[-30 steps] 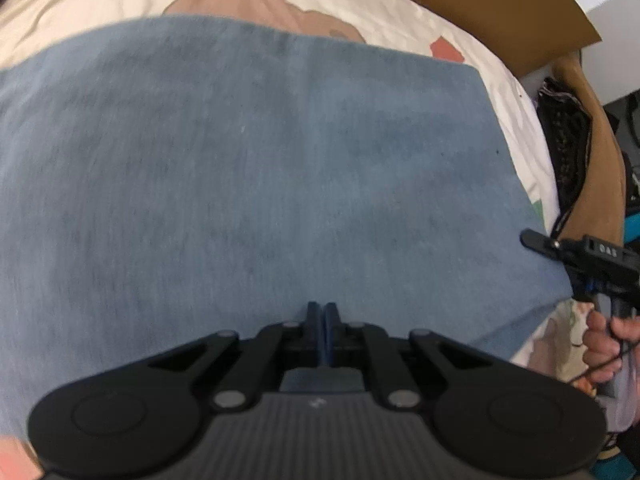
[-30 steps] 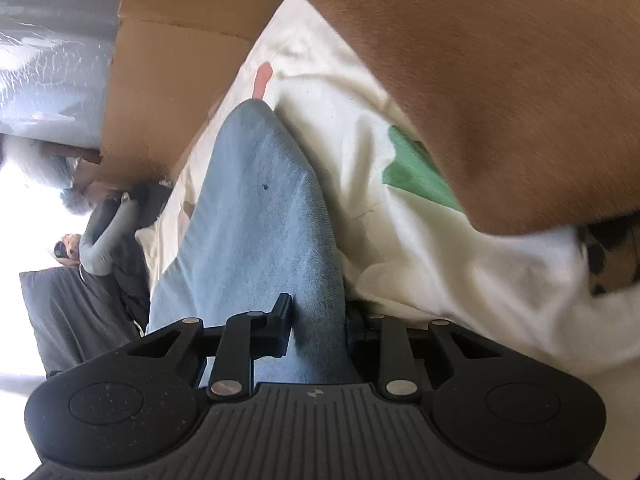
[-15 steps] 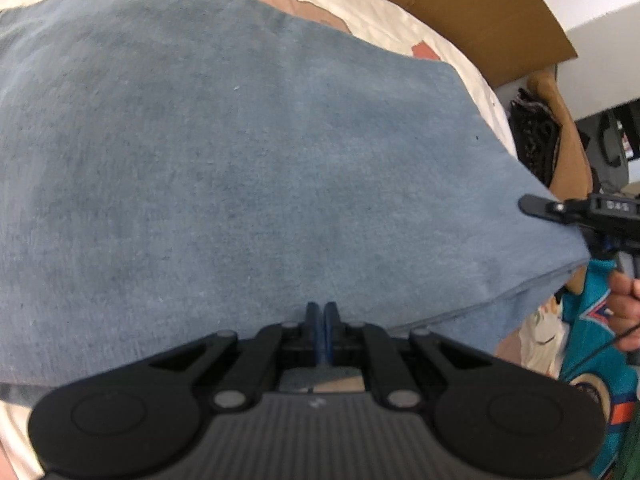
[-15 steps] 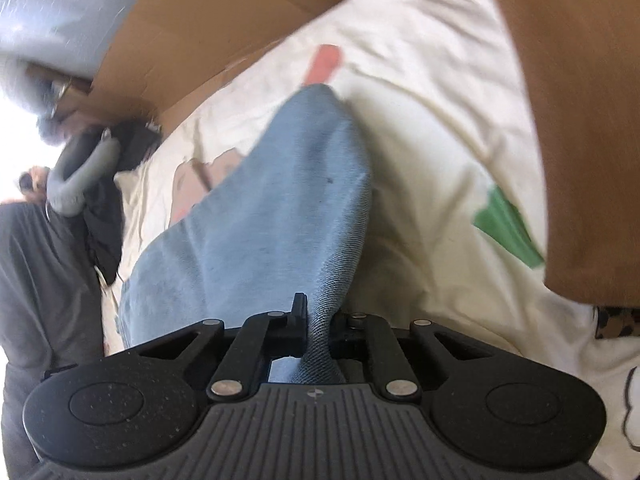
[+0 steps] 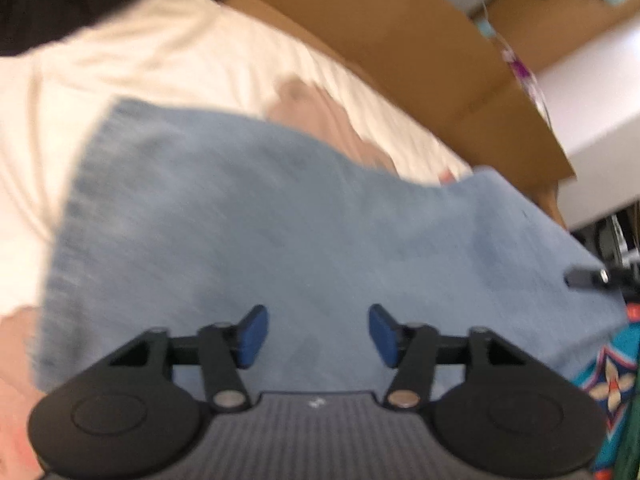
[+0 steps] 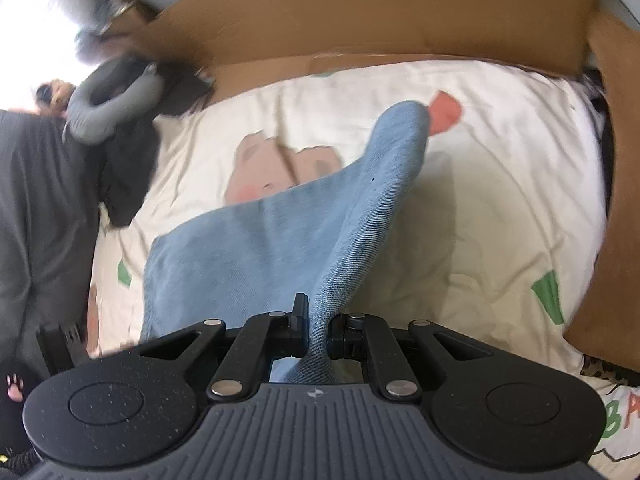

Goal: Fold clothes
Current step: 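Close the left tool on the jeans hem while the right tool holds the corner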

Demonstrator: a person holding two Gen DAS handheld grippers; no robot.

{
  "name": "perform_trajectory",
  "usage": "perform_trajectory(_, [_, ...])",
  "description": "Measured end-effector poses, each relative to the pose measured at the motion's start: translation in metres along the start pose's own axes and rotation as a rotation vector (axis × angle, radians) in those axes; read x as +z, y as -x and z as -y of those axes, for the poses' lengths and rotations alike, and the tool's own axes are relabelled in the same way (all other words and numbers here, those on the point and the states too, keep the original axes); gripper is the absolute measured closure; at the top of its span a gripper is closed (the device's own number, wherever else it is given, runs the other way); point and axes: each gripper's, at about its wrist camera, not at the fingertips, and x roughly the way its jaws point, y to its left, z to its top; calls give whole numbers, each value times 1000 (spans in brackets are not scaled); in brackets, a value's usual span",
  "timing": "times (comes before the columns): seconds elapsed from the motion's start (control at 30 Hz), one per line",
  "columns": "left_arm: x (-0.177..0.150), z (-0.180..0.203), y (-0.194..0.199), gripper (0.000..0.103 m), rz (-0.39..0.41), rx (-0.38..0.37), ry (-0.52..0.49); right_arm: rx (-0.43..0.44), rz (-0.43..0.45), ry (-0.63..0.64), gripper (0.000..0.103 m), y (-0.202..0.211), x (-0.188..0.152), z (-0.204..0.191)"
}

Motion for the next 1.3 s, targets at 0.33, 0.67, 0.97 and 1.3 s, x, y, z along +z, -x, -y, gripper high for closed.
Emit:
perform_trajectory(0.33, [15, -43, 59, 32, 206, 159, 4, -85, 6, 74, 97, 15, 0, -61])
perform_trajectory(0.67, [12, -91, 36, 50, 149, 176, 112, -124, 28, 235, 97, 12, -9, -124])
perform_trajectory(0.97, [2, -112, 32, 77, 163, 153, 175, -70, 50, 303, 97, 0, -15, -179])
perform_trajectory(1.3, [2, -113, 26, 78, 159, 143, 177, 48, 30, 339, 97, -16, -24, -223])
